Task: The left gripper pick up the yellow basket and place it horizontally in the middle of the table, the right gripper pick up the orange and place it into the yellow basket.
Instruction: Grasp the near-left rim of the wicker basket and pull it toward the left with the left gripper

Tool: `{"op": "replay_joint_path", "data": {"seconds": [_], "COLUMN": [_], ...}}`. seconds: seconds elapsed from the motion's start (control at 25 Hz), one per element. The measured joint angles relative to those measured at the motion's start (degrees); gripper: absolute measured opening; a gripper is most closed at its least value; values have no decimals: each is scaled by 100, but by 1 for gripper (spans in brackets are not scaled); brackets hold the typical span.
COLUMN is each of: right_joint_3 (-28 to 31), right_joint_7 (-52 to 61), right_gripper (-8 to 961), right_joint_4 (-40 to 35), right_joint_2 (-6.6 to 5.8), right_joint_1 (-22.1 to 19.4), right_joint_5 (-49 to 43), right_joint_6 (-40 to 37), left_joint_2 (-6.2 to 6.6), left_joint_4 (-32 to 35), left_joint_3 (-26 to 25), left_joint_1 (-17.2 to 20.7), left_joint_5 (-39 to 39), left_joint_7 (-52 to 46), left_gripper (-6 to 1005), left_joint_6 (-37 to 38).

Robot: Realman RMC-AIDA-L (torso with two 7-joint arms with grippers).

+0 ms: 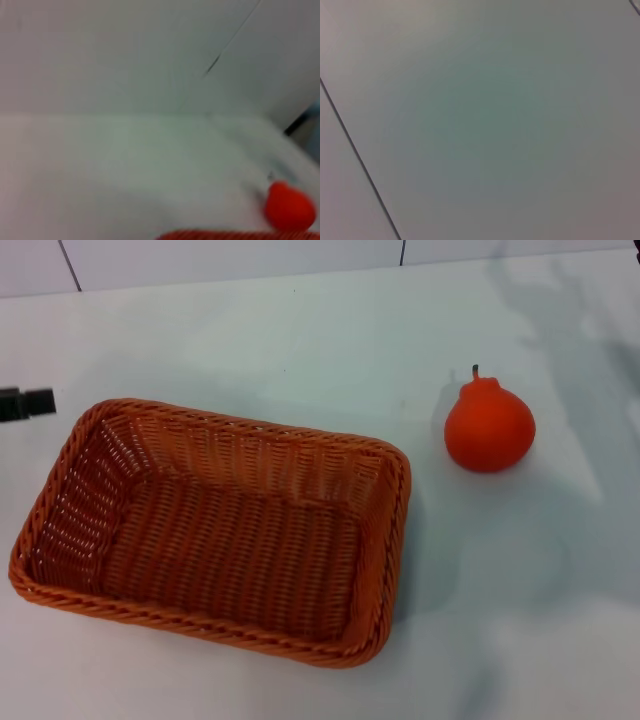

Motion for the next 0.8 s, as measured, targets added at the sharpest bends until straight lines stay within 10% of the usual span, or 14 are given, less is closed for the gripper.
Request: {"op": "replay_joint_path", "data": {"seconds": [0.8], "right_joint_3": [10], "right_joint_7": [-3], "right_gripper": [928], "right_joint_4": [-25], "right_joint_2": [8], "right_joint_1": [-18], "right_joint_5": [0], "right_joint_6": [147], "left_joint_2": [-388], "left_joint_4": [557], "left_joint_3": [298], "left_joint_1": [-397], "left_joint_5": [1648], "left_joint_7": [-858], "left_gripper": [809], "left_joint_6": [-151]}}
